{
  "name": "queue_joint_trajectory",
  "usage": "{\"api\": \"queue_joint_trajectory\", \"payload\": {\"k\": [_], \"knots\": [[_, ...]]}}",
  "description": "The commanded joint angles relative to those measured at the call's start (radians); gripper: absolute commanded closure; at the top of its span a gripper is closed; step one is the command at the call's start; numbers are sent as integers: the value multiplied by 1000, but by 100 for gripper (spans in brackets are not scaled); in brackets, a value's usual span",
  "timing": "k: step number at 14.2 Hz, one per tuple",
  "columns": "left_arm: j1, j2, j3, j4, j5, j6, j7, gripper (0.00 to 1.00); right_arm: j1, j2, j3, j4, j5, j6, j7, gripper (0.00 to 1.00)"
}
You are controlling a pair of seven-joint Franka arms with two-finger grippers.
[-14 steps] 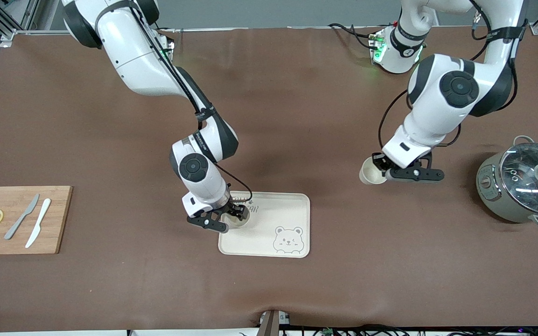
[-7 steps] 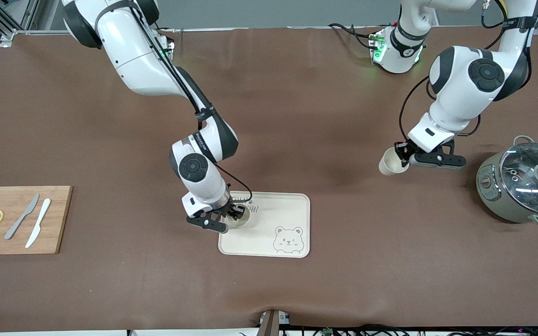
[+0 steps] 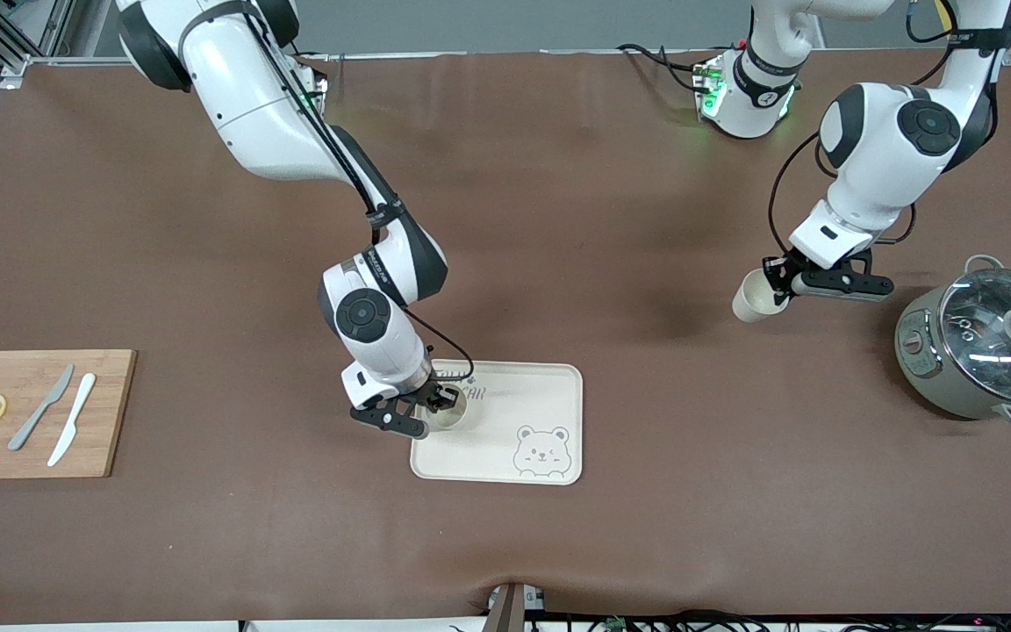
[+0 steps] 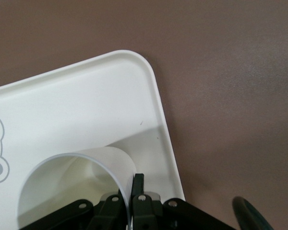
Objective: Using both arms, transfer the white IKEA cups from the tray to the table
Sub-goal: 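Lift one cup and carry it toward the pot with the left gripper, then lower the cup with the left gripper while the right gripper carries its cup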
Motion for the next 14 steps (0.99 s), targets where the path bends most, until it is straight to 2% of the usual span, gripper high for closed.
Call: {"api": "queue_joint_trajectory", "payload": {"k": [1,6,10,14], "knots": [[27,-17,-3,-72,-47,92,82,100,5,3,-6,16,9,-11,11,100],[30,52,-3,-123,-67,250,108,100,-2,-33,-6,22,14,-58,7,100],[32,124,-3,-128,-66,348,113,100,-4,-69,-4,106,17,-248,7,100],[32,166,-5,-118,-66,374,114,100,-34,-198,-6,107,16,-429,-5,100]]}}
